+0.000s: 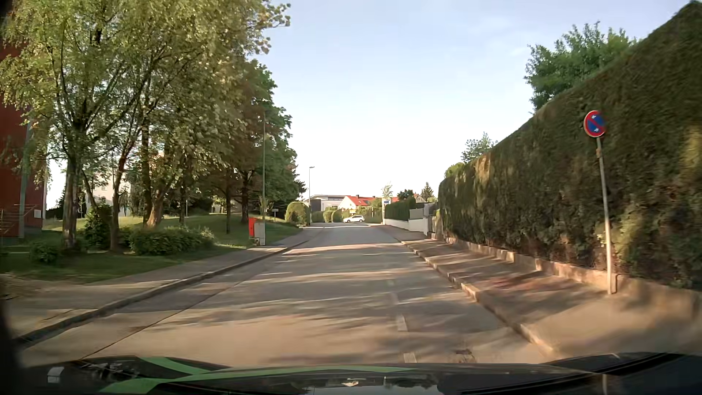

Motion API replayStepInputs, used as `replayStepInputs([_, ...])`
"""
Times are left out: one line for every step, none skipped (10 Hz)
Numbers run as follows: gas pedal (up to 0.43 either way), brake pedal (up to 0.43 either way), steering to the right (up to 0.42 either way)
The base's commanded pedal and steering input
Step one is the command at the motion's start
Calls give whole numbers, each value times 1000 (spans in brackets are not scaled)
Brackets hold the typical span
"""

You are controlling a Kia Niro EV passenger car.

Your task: Follow the waypoints while adhering to traffic rules and regulations

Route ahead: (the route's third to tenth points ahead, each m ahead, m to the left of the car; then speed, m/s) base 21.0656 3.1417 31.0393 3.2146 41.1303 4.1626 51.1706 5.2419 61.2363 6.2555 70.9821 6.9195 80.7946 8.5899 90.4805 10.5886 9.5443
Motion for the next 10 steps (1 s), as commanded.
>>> replayStepInputs([110, 0, -13])
replayStepInputs([110, 0, -13])
replayStepInputs([110, 0, -13])
replayStepInputs([110, 0, -13])
replayStepInputs([110, 0, -13])
replayStepInputs([110, 0, -13])
replayStepInputs([110, 0, -13])
replayStepInputs([110, 0, -11])
replayStepInputs([110, 0, -8])
replayStepInputs([110, 0, -7])
